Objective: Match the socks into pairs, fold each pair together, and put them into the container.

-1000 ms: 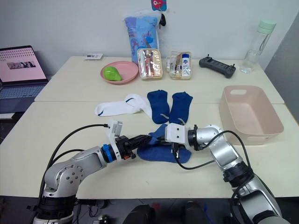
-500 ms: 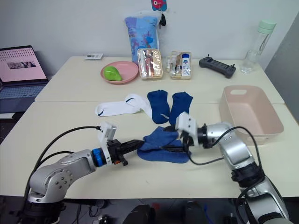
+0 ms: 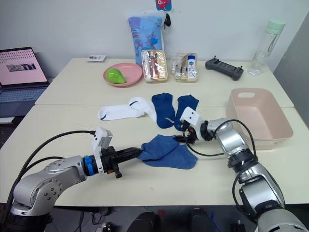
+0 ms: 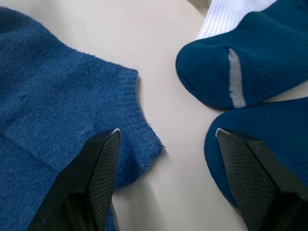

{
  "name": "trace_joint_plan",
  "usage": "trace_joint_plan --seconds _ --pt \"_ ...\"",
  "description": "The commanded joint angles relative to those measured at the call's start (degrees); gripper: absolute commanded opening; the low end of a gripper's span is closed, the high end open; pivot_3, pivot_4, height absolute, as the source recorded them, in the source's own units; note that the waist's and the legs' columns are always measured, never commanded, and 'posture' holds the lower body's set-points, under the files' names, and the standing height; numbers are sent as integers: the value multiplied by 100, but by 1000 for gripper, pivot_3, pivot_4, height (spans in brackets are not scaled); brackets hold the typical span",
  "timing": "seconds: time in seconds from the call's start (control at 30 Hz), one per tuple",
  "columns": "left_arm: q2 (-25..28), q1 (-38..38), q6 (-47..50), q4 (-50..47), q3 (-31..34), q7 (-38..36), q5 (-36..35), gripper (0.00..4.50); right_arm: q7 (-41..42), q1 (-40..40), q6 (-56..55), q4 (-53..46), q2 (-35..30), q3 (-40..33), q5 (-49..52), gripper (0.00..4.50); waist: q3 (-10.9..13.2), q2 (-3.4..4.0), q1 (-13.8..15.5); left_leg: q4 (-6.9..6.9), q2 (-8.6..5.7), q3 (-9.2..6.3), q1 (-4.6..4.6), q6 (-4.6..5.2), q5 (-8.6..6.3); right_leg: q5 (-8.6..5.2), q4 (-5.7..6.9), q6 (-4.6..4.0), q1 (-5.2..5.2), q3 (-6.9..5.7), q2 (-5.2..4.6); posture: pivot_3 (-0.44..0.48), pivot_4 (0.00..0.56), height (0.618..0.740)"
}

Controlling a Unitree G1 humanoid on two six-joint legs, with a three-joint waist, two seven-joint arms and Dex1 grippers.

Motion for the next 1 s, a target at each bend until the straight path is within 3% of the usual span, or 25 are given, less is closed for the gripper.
trace_joint_plan --seconds 0.03,0.13,0.37,0.6,1.0 --pt "-21 55 -149 -204 -12 -10 54 0 55 -183 -109 95 28 67 -159 3245 0 0 -2 0 0 0 0 0 0 0 0 0 0 0 0 0 150 740" --pt "-24 90 -191 -201 -51 -19 117 0 146 -227 -187 268 84 185 -278 2554 0 0 -7 1 0 2 -1 0 0 0 0 0 0 2 0 0 150 740" --pt "2 105 -226 -145 -99 -28 234 0 246 -230 -80 332 95 108 -274 28 0 0 -20 1 0 2 -1 0 0 0 4 0 -3 1 0 0 150 740" --pt "-36 60 -386 -104 -83 -73 359 0 248 -116 129 -71 -86 -171 -88 28 0 1 -26 1 0 1 -2 -1 0 0 5 0 -4 1 0 0 150 740" --pt "189 -415 -685 428 -208 -631 597 0 -74 1514 2699 -3586 -964 -1108 1111 28 1 1 6 0 0 -2 -8 0 0 -1 3 1 -7 -1 0 0 150 740"
